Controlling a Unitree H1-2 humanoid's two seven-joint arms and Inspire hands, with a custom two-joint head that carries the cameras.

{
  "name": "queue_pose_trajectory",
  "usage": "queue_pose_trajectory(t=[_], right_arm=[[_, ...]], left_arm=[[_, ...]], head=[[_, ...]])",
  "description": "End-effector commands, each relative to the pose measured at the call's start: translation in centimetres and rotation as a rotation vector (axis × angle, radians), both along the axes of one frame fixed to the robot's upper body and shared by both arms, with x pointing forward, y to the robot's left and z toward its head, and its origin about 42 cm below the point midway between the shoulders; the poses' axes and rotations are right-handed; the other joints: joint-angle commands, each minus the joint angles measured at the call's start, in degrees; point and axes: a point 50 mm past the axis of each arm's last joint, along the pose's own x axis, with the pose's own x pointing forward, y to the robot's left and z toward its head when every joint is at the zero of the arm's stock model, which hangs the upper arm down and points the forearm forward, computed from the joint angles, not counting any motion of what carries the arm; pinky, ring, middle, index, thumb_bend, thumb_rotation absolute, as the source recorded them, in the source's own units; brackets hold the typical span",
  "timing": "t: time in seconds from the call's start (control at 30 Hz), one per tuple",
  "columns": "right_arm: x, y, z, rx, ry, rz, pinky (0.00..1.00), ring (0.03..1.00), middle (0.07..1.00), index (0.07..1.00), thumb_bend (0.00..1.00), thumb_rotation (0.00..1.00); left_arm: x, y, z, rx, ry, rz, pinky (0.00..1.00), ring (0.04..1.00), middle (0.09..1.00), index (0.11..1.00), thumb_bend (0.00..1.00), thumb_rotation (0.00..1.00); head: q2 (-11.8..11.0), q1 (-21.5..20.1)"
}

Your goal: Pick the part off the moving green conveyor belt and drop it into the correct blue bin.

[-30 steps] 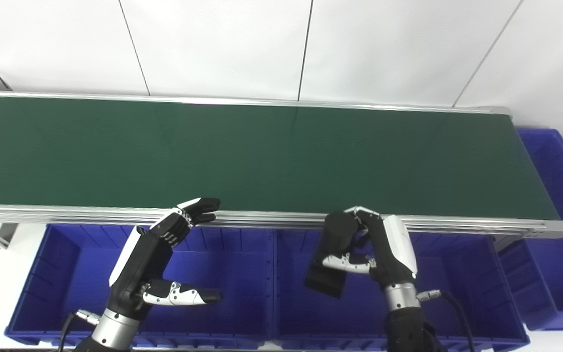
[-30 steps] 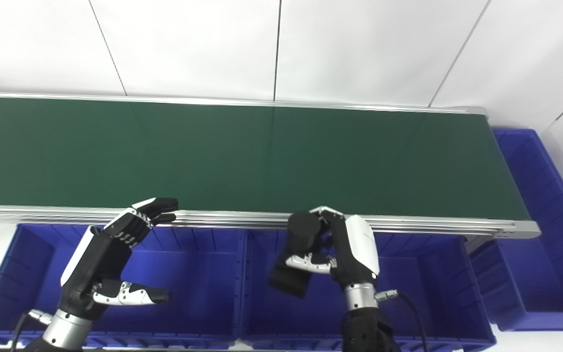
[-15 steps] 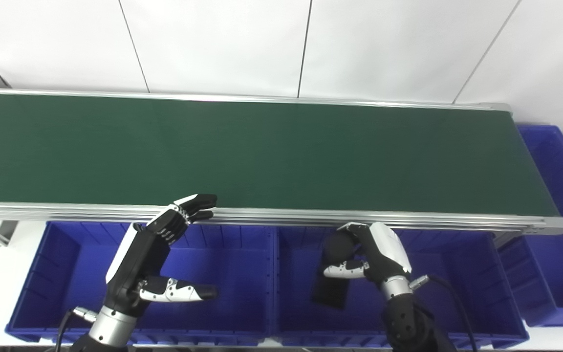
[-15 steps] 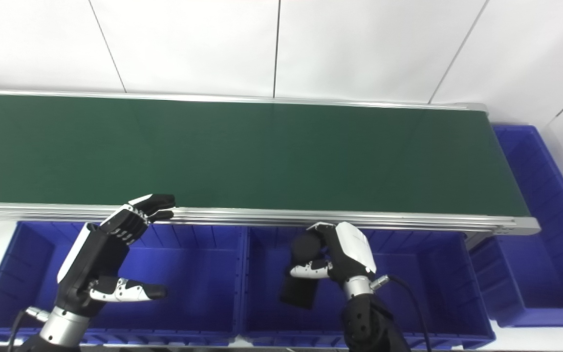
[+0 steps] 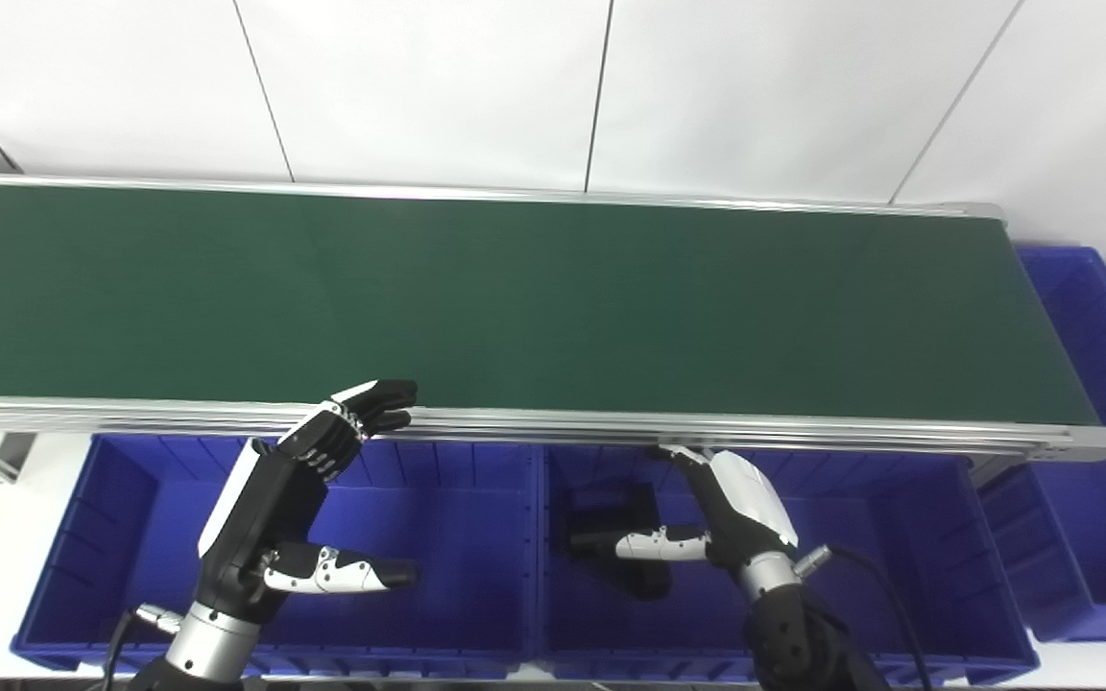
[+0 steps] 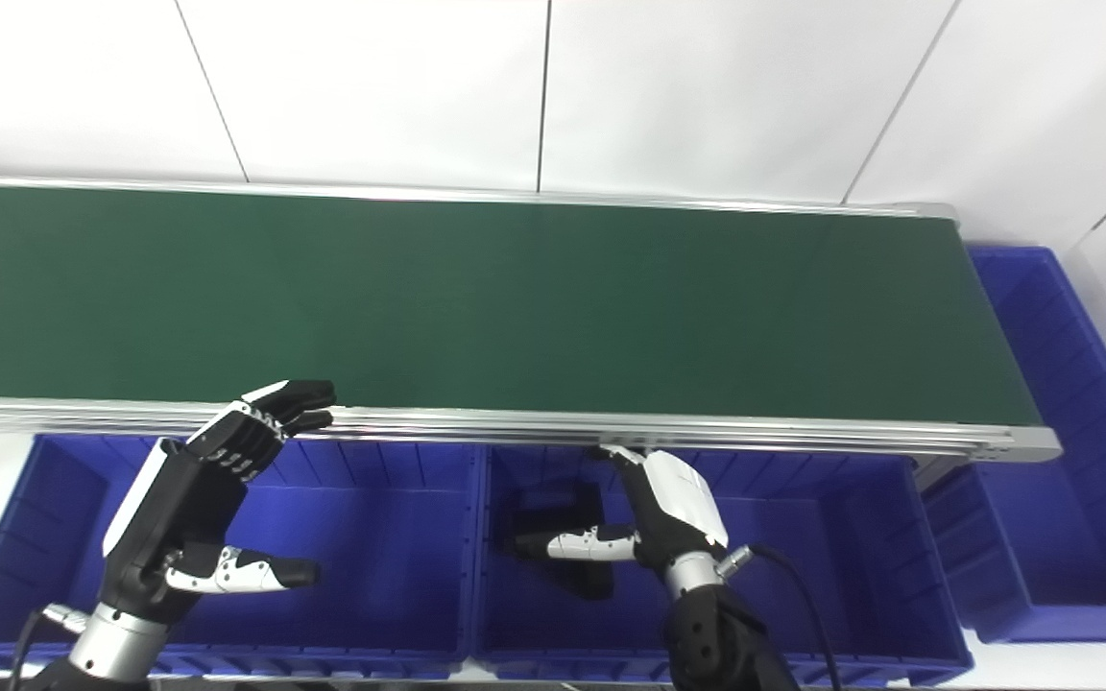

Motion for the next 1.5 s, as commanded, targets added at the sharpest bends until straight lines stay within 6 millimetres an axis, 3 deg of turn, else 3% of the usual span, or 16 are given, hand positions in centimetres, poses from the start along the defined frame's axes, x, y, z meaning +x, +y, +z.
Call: queue_pose_trajectory(t=[0.0, 0.1, 0.23, 0.37, 0.67, 0.83, 1.17, 1.47], right_arm=[[0.0, 0.1, 2.3, 0.045, -0.145, 0.003, 0.94, 0.962, 0.957, 0.899, 0.94, 0.50], [-0.7, 0.2, 3.5, 0.163, -0.240, 0.024, 0.78, 0.883, 0.900, 0.874, 0.95, 0.51], [-1.3, 0.2, 4.3, 0.320, -0.311, 0.066, 0.73, 0.848, 0.883, 0.870, 0.95, 0.55], [-1.7, 0.0, 4.5, 0.471, -0.313, 0.116, 0.76, 0.855, 0.888, 0.875, 0.98, 0.55], [-2.5, -0.4, 3.7, 0.726, -0.291, 0.138, 0.78, 0.835, 0.873, 0.890, 1.00, 0.45], [-3.0, -0.3, 3.2, 0.783, -0.277, 0.142, 0.81, 0.851, 0.883, 0.900, 1.00, 0.45], [-3.5, -0.9, 2.1, 0.824, -0.267, 0.142, 0.84, 0.863, 0.885, 0.912, 1.00, 0.40], [-3.7, -0.8, 1.8, 0.822, -0.286, 0.143, 0.86, 0.874, 0.888, 0.917, 1.00, 0.38]], left_arm=[[0.3, 0.2, 1.1, -0.012, -0.046, -0.006, 0.81, 0.843, 0.837, 0.798, 0.92, 0.21], [0.3, 0.1, 1.2, -0.005, -0.047, -0.004, 0.80, 0.838, 0.832, 0.796, 0.92, 0.21], [0.5, 0.0, 1.1, 0.004, -0.046, -0.006, 0.80, 0.838, 0.831, 0.797, 0.91, 0.21], [0.5, -0.2, 0.8, 0.020, -0.032, -0.008, 0.79, 0.840, 0.832, 0.802, 0.92, 0.20], [0.7, -0.8, 0.1, 0.041, -0.016, -0.010, 0.80, 0.854, 0.845, 0.823, 0.90, 0.21], [0.8, -1.2, -0.2, 0.056, -0.013, -0.007, 0.79, 0.857, 0.853, 0.832, 0.90, 0.24], [0.7, -2.4, -1.0, 0.046, -0.001, -0.001, 0.80, 0.860, 0.872, 0.850, 0.89, 0.24], [0.6, -2.4, -1.3, 0.055, -0.006, 0.010, 0.81, 0.869, 0.880, 0.849, 0.89, 0.28]], head=[[0.0, 0.1], [0.1, -0.1], [0.2, 0.2], [0.4, 1.0], [0.8, 2.5], [0.8, 3.7], [0.0, 11.5], [-1.1, 10.6]])
